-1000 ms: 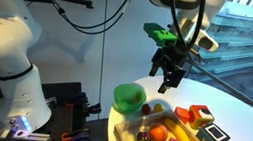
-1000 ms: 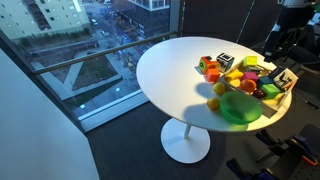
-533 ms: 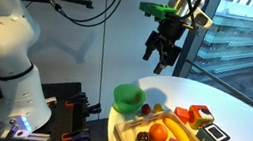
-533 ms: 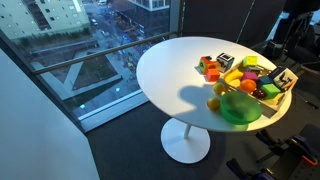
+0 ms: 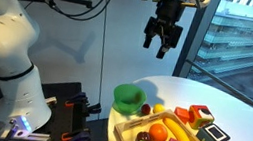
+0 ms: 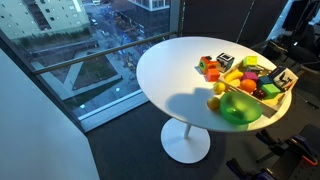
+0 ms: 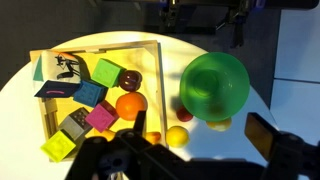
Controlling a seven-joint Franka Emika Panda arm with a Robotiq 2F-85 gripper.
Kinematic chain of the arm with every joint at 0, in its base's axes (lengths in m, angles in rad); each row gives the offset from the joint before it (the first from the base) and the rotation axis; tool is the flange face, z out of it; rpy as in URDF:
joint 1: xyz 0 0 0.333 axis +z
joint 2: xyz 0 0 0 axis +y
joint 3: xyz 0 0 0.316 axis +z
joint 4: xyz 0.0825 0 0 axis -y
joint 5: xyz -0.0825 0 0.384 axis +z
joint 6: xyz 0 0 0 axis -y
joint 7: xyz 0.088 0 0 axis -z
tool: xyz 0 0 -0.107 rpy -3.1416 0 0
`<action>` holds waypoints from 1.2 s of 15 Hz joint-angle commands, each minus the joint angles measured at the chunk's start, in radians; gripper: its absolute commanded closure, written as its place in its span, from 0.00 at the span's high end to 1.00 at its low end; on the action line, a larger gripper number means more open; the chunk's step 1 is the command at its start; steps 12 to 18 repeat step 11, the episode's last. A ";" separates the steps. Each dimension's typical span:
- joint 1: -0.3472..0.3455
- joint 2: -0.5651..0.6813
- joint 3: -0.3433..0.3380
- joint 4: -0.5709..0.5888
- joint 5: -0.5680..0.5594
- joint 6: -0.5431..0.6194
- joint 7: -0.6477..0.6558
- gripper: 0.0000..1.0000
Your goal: Pick up the block with the number one on it and put it in the tray
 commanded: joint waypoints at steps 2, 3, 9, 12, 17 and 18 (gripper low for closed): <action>0.012 -0.086 0.004 -0.037 -0.016 0.056 -0.006 1.00; 0.013 -0.102 0.005 -0.047 -0.017 0.075 -0.002 1.00; 0.018 -0.117 0.004 -0.055 -0.002 0.113 0.003 1.00; 0.019 -0.132 0.005 -0.069 -0.002 0.125 0.003 1.00; 0.019 -0.132 0.005 -0.069 -0.002 0.125 0.003 1.00; 0.019 -0.132 0.005 -0.069 -0.002 0.125 0.003 1.00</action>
